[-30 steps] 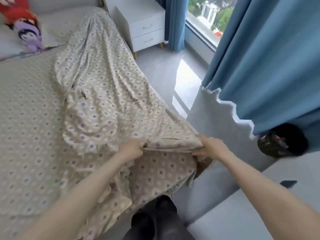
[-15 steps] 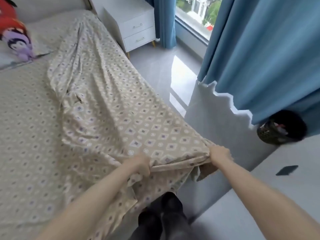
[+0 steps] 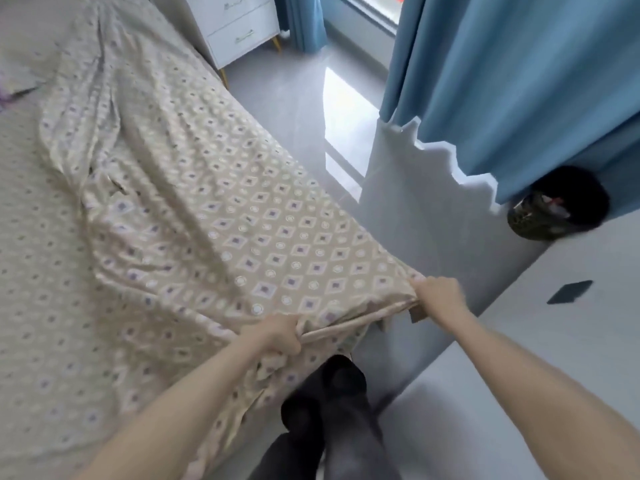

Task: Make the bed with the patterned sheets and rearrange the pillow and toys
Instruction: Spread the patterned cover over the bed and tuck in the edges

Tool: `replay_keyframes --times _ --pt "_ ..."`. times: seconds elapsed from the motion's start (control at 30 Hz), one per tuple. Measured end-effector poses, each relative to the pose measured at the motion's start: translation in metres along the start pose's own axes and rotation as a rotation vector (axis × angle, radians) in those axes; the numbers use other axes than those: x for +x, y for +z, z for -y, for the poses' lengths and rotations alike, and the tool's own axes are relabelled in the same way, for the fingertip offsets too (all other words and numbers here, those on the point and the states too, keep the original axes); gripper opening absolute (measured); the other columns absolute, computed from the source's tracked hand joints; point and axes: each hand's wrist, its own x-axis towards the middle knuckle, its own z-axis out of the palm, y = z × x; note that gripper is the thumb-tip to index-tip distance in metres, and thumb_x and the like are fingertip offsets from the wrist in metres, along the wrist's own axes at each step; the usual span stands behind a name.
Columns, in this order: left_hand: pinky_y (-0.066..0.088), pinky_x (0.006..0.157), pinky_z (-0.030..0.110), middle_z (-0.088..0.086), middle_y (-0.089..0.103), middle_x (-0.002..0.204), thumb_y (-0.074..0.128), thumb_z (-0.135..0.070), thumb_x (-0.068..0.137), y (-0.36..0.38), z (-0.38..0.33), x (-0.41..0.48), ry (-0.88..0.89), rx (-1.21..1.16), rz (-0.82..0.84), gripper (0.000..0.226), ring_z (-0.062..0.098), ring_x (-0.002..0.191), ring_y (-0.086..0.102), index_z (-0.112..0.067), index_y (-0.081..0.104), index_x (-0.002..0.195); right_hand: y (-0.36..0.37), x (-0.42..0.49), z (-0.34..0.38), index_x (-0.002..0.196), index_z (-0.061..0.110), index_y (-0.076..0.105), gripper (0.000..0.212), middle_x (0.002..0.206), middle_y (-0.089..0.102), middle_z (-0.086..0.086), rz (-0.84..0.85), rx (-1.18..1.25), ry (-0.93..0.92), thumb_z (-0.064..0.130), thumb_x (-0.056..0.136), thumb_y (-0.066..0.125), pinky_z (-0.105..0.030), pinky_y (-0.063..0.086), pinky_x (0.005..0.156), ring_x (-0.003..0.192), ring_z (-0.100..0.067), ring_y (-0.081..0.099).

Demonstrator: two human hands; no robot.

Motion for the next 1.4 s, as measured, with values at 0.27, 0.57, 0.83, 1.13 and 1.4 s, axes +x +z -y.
replay_keyframes --times 0.27,0.57,0.83,1.13,1.4 --pt "0.037 0.055 0.025 -0.007 0.053 0.083 0.061 -0.024 0.070 0.003 -0.019 0.033 0.039 0.052 0.066 0.030 0.012 0.075 0.051 -0.030 0.047 0.096 0.046 0.011 -0.002 0.122 0.011 0.047 0.030 0.120 0.063 -0.005 0.088 0.164 0.185 0.005 0.092 0.043 -0.029 0.046 0.081 0.110 -0.025 0.061" --pt "0.039 0.060 0.026 -0.005 0.054 0.087 0.059 -0.024 0.073 0.032 -0.028 0.087 0.019 0.070 0.175 0.041 0.018 0.084 0.052 -0.022 0.050 0.112 0.112 0.032 0.002 0.137 0.010 0.038 0.040 0.132 0.054 -0.016 0.265 0.351 0.219 0.011 0.100 0.025 -0.032 0.038 0.085 0.117 -0.032 0.053" --pt "0.042 0.077 0.026 0.004 0.060 0.116 0.064 -0.029 0.075 0.060 -0.024 0.126 0.001 -0.005 0.192 0.061 0.023 0.109 0.054 -0.021 0.043 0.131 0.136 0.060 0.008 0.141 0.020 0.034 0.047 0.139 0.047 -0.011 0.348 0.288 0.221 0.009 0.096 0.033 -0.037 0.041 0.098 0.126 -0.030 0.046" --pt "0.042 0.070 0.030 0.002 0.061 0.104 0.061 -0.025 0.079 0.067 -0.027 0.129 0.040 -0.249 0.000 0.037 0.023 0.100 0.058 -0.016 0.049 0.112 0.127 0.065 0.032 0.126 0.017 0.050 0.037 0.127 0.055 -0.003 0.228 0.243 0.108 0.004 0.091 0.046 -0.033 0.042 0.090 0.120 -0.023 0.048" --pt "0.044 0.094 0.027 -0.004 0.055 0.128 0.059 -0.038 0.089 0.040 -0.025 0.098 0.092 -0.505 -0.211 0.046 0.015 0.118 0.054 -0.017 0.054 0.129 0.070 0.052 0.049 0.124 0.015 0.047 0.030 0.131 0.051 -0.007 0.194 0.404 0.003 0.014 0.094 0.044 -0.037 0.038 0.096 0.122 -0.028 0.044"
